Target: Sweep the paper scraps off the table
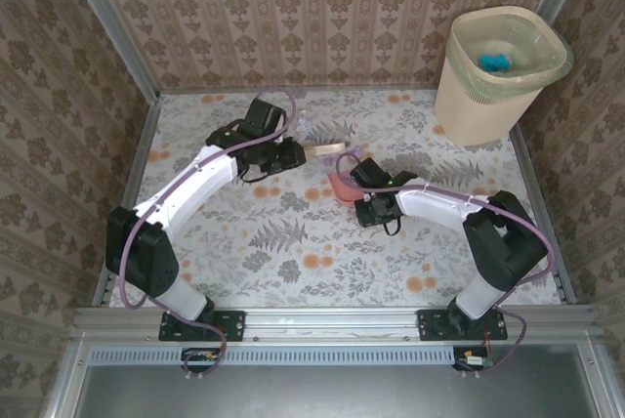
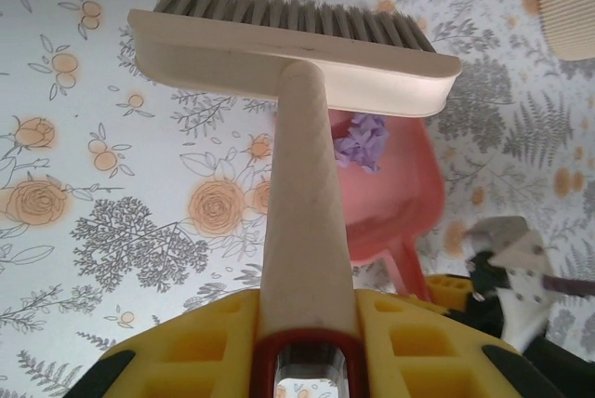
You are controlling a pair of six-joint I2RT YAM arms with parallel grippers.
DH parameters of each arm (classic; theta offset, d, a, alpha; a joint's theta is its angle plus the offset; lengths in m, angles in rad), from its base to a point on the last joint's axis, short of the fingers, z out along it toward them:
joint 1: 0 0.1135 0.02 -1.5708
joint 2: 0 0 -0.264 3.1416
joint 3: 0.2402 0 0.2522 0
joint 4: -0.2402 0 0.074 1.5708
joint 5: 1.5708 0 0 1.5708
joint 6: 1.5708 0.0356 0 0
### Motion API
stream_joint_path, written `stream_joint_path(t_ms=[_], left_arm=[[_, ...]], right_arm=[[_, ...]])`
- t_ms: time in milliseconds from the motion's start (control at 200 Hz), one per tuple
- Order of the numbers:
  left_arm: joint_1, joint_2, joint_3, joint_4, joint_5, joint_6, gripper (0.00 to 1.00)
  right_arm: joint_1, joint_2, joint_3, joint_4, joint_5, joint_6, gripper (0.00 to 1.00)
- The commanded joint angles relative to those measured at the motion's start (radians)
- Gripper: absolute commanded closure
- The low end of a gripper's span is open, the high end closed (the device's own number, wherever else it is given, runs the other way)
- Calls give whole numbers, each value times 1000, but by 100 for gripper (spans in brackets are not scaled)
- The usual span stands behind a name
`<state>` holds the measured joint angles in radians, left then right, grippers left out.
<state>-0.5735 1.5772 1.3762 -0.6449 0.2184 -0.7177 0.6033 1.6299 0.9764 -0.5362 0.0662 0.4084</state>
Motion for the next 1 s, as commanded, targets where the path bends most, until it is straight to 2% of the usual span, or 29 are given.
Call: stream_joint_path(t_ms=[0,300,670,820,995], left_arm=[[-10,20,35,-14,-9,32,100],[-54,31,25,-31,26,41,100],[-127,-123,-138,-38,70,68,100],[-134,-178,-226,9,130,72,100],[-130,-217,-236,41,124,64,100]], right_arm=[[10,-45,-4,-80,-36,2,100],[17,8,-23,-48,-14,-20,100],[16,35,-45,21,48,-24,100],[16,20,-64,48,64,-26,100],[16,2,-82,66,84,-23,100]])
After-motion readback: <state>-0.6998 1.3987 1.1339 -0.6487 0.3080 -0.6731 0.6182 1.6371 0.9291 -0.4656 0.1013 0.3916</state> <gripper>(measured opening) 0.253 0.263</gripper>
